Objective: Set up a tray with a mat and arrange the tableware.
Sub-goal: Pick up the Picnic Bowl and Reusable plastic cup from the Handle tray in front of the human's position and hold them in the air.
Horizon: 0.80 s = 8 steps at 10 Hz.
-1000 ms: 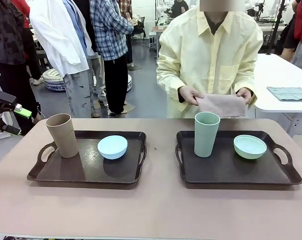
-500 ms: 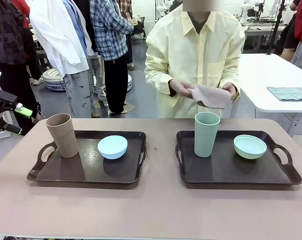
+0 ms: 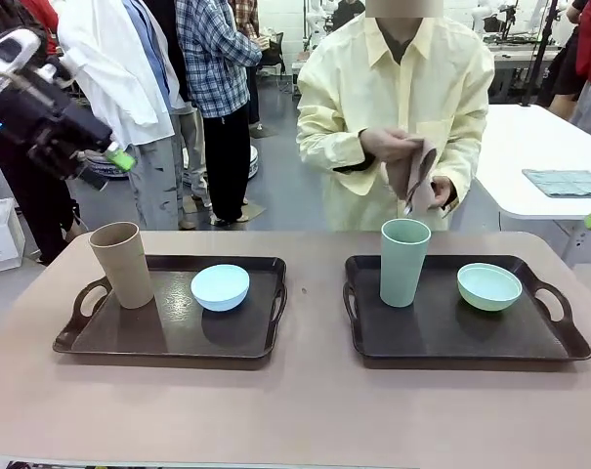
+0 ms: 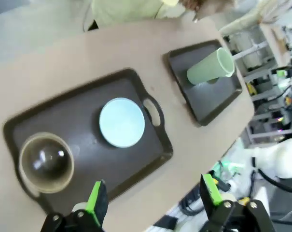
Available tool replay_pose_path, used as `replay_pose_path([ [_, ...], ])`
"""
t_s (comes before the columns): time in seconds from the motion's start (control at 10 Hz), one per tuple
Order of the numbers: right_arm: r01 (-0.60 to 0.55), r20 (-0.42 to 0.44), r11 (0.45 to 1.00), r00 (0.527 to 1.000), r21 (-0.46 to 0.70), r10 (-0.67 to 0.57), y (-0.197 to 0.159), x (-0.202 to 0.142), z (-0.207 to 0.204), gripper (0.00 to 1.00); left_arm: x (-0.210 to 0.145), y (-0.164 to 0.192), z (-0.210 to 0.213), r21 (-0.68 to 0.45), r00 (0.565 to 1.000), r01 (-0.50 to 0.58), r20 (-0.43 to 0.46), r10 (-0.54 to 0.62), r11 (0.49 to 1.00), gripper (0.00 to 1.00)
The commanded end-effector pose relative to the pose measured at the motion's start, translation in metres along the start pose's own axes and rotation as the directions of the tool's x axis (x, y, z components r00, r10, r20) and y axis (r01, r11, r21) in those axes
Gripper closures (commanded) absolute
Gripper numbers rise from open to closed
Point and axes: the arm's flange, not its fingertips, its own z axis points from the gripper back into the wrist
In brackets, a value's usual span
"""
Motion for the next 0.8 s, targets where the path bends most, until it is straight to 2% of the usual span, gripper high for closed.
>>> replay_pose_path([
  [0.0, 0.118, -0.107, 0.992, 0.987, -0.055, -0.123, 0.004, 0.028, -0.008, 0.0, 0.033, -0.008, -0.022, 0.114, 0.986, 0.163, 0.007, -0.165, 0.98, 0.0],
  [0.2, 0.174, -0.14, 0.977, 0.971, -0.126, -0.191, 0.012, 0.045, -0.033, 0.0, 0.06, -0.043, -0.067, 0.254, 0.948, 0.3, 0.025, -0.316, 0.92, 0.0],
  [0.3, 0.198, -0.152, 0.966, 0.963, -0.164, -0.223, 0.016, 0.056, -0.052, 0.0, 0.071, -0.065, -0.098, 0.275, 0.91, 0.397, 0.011, -0.415, 0.876, 0.0],
  [0.5, 0.209, -0.183, 0.958, 0.952, -0.199, -0.246, 0.019, 0.061, -0.08, 0.0, 0.073, -0.103, -0.148, 0.291, 0.849, 0.515, -0.043, -0.527, 0.806, 0.0],
  [0.6, 0.224, -0.185, 0.955, 0.948, -0.195, -0.26, 0.016, 0.065, -0.085, 0.0, 0.068, -0.12, -0.162, 0.215, 0.841, 0.537, -0.064, -0.537, 0.815, 0.0],
  [0.7, 0.233, -0.188, 0.956, 0.946, -0.177, -0.265, 0.014, 0.065, -0.084, 0.0, 0.06, -0.13, -0.164, 0.098, 0.853, 0.52, -0.111, -0.51, 0.849, 0.0],
])
